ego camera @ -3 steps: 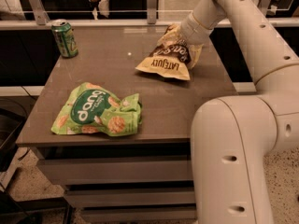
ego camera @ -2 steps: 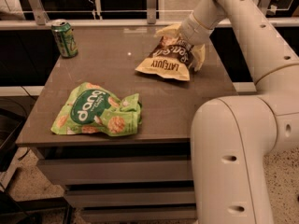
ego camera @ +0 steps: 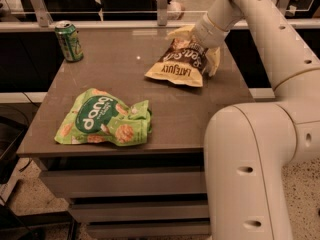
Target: Pick brown chip bag
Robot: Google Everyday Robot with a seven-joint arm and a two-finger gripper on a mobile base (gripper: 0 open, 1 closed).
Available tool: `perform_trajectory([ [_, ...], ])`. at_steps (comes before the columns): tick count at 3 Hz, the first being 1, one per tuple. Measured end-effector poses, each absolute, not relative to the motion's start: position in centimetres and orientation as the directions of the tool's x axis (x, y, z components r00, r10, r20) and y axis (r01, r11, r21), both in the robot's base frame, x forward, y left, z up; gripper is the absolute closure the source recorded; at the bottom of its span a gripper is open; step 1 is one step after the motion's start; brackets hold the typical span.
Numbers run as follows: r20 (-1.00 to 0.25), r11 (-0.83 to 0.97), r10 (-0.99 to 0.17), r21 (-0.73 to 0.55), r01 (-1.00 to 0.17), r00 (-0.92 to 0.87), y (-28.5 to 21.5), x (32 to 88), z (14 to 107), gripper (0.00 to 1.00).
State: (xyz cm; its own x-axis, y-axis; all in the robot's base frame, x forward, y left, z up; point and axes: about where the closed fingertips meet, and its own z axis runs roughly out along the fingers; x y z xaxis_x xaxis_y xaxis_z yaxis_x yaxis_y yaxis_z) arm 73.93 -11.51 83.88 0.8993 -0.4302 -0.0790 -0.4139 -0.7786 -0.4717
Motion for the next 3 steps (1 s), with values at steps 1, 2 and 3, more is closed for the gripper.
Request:
perform_trajectory([
  [1, -0.079, -0.779, -0.43, -0.472, -0.414, 0.899, -11.51, 73.93, 83.92, 0.0],
  [2, -0.079, -0.779, -0.43, -0.472, -0.414, 0.899, -11.51, 73.93, 83.92, 0.0],
  [3, -0.079, -0.779, -0.43, -0.472, -0.414, 0.899, -11.51, 73.94, 83.93, 0.0],
])
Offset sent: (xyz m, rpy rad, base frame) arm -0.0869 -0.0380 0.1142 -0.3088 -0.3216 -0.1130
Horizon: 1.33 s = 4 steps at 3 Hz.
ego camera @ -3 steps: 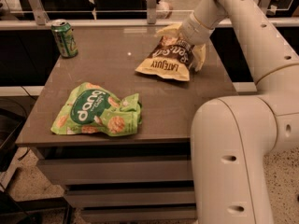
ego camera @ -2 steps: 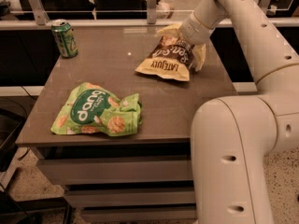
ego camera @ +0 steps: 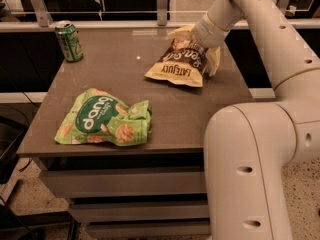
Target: Pick brown chip bag
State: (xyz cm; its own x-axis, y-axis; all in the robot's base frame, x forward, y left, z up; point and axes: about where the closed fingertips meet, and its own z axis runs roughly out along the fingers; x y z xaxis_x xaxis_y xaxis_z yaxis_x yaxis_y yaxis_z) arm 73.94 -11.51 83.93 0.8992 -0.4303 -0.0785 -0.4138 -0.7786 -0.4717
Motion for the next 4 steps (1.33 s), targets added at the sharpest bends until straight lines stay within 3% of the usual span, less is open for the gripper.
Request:
perform_trajectory([
  [1, -0.078, -0.779, -0.43, -0.472, -0.414, 0.899, -11.51, 73.93, 83.95, 0.0],
  [3, -0.078, -0.779, -0.43, -0.471, -0.414, 0.899, -11.51, 73.93, 84.24, 0.4],
  [4, -0.078, -0.779, -0.43, -0.471, -0.414, 0.899, -11.52, 73.91, 84.28, 0.39],
])
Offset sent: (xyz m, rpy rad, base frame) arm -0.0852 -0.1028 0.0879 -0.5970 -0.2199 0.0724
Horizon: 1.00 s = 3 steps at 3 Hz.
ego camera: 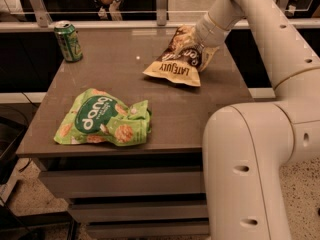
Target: Pick brown chip bag
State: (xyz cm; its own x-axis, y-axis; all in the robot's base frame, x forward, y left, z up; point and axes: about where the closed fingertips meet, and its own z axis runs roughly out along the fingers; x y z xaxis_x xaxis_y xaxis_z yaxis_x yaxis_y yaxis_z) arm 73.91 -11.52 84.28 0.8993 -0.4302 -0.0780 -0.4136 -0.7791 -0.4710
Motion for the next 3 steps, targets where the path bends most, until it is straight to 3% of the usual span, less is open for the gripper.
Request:
perform_trajectory([
  [1, 0.01, -0.843, -0.42, -0.373, -0.386, 0.908, -15.3, 72.0, 86.9, 0.16],
  [2, 0.191, -0.904, -0.405, -0.231, -0.36, 0.894, -21.9, 70.1, 92.6, 0.18],
  [3, 0.264, -0.911, -0.403, -0.21, -0.355, 0.877, -24.9, 68.7, 96.0, 0.4],
])
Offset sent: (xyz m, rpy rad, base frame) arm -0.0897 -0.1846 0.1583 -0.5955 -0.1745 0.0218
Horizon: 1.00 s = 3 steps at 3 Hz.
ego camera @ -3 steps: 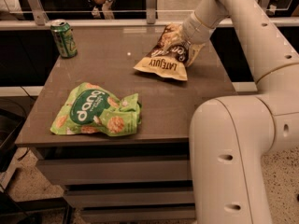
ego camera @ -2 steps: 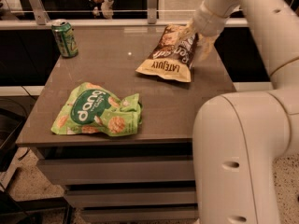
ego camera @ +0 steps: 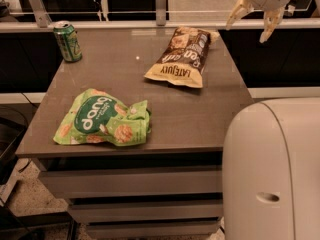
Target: Pick brown chip bag
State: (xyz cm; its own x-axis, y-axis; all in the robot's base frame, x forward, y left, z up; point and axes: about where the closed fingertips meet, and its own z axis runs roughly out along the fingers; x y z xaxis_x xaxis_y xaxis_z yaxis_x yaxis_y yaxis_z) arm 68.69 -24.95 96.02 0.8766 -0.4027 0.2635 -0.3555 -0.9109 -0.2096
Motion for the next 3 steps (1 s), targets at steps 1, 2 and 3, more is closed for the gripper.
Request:
perform_trajectory([
  [1, 0.237, -0.881, -0.432, -0.318, -0.35, 0.87, -25.3, 67.6, 96.9, 0.64],
  [2, 0.143, -0.812, -0.436, -0.489, -0.319, 0.889, -22.2, 67.6, 96.5, 0.63],
  [3, 0.058, -0.735, -0.411, -0.612, -0.293, 0.91, -18.6, 67.8, 96.5, 0.39],
])
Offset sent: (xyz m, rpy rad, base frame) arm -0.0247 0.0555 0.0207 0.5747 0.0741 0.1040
